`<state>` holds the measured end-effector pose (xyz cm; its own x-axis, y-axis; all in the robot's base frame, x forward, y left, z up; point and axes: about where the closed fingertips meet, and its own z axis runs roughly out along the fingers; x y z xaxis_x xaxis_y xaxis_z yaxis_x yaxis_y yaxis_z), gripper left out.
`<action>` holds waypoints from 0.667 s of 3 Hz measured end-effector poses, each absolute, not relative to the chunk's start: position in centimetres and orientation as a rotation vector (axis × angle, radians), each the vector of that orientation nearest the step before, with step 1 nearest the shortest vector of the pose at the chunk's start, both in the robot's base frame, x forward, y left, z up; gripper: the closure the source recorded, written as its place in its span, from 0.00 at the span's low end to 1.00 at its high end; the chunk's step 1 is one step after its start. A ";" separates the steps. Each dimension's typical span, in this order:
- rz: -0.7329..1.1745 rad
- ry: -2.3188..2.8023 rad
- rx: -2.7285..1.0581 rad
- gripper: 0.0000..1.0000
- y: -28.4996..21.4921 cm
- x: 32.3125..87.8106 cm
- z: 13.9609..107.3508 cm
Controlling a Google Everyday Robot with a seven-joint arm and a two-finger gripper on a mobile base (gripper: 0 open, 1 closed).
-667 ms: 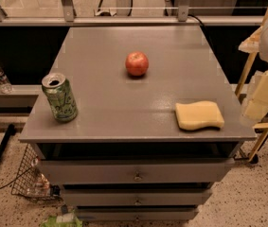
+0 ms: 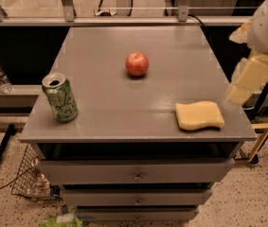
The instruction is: Move apple near green can
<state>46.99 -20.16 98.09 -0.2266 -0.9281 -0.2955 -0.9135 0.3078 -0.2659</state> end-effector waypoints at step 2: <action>0.124 2.063 -1.361 0.00 -12.6 59.1 97.8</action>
Offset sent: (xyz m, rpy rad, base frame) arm 0.2104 0.1234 -0.0102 0.5232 -0.1922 -0.2882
